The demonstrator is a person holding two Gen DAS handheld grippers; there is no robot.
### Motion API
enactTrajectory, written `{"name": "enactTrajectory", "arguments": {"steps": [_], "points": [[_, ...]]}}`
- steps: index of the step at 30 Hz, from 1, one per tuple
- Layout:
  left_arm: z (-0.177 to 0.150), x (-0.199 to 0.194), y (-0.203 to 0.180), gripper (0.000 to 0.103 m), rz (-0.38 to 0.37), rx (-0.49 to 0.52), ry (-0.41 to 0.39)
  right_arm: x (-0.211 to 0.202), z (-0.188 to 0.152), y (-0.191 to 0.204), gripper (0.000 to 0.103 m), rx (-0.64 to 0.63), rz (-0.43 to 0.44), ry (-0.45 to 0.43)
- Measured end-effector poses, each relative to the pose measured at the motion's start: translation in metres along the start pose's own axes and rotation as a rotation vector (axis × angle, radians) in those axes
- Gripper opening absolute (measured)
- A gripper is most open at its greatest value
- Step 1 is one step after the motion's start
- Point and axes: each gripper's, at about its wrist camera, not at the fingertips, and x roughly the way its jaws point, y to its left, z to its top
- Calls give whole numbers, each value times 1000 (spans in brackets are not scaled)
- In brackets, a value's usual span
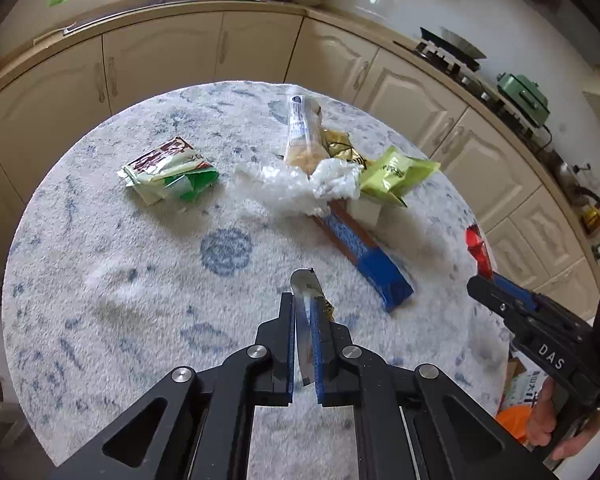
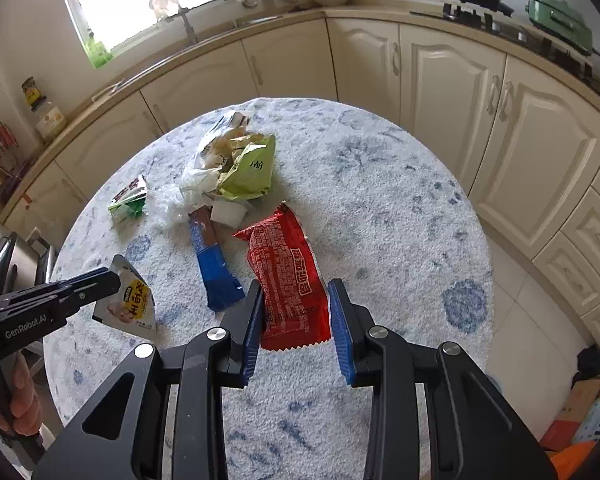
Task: Collect trash
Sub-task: 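Grasp the red snack wrapper with the right gripper while the left gripper grasps a small white packet, then carry the red wrapper and white packet over the blue bin with both grippers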
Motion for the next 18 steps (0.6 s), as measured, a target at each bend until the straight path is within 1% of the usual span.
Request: {"name": "enactTrajectory", "arguments": {"steps": [4,8,11,14,18], "points": [[-26,-26,-11,3,17,47,-8,-14,-11,6,32,2,9,-7],[-39,-34,-22,4,-7,62,-6,-24,-20,13,32,1,21,-18],[-41,-27,-31,4,22,69,-8,-29,-25,15,32,1,26,-19],[-43,-12,-36,4,-21,55,44,-32,-29,13,32,6,22,-17],[-45,8,-45,4,-27,48,91,-31,-32,6,32,22,6,-8]]}}
